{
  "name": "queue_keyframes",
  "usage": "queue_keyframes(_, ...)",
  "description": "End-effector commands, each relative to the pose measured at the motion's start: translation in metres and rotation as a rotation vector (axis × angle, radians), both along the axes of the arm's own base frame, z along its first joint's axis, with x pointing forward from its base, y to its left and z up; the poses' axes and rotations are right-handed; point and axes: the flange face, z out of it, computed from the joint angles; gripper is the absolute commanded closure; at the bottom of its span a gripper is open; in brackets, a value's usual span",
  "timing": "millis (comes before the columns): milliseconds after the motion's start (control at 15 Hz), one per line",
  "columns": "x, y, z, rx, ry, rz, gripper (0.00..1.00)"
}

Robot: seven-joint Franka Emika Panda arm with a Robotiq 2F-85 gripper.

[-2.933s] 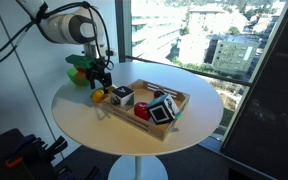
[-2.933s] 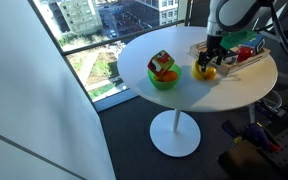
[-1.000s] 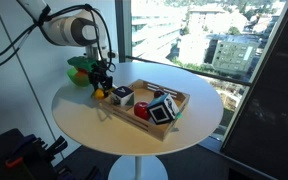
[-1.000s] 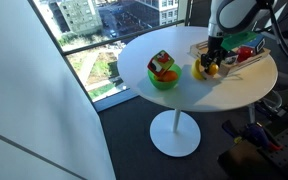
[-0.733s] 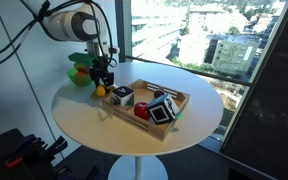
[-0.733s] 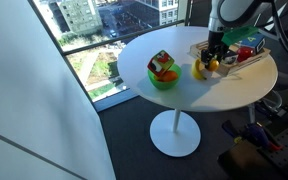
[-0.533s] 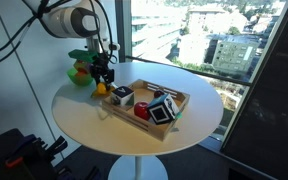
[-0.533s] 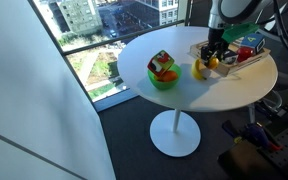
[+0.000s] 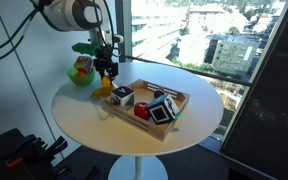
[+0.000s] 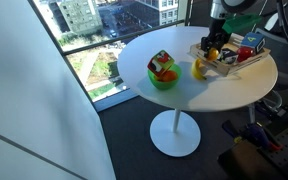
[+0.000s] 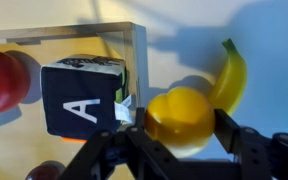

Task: Put the right yellow fruit in the box

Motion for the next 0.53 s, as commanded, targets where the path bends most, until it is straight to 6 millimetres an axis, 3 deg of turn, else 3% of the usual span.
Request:
queue_keyframes(0,0.008,-0.016,0.021,0.006,-0.017,-0.069,0.57)
queue_keyframes(467,0.022,-0.049,0.027,0.001,-0.034,-0.18,0.57)
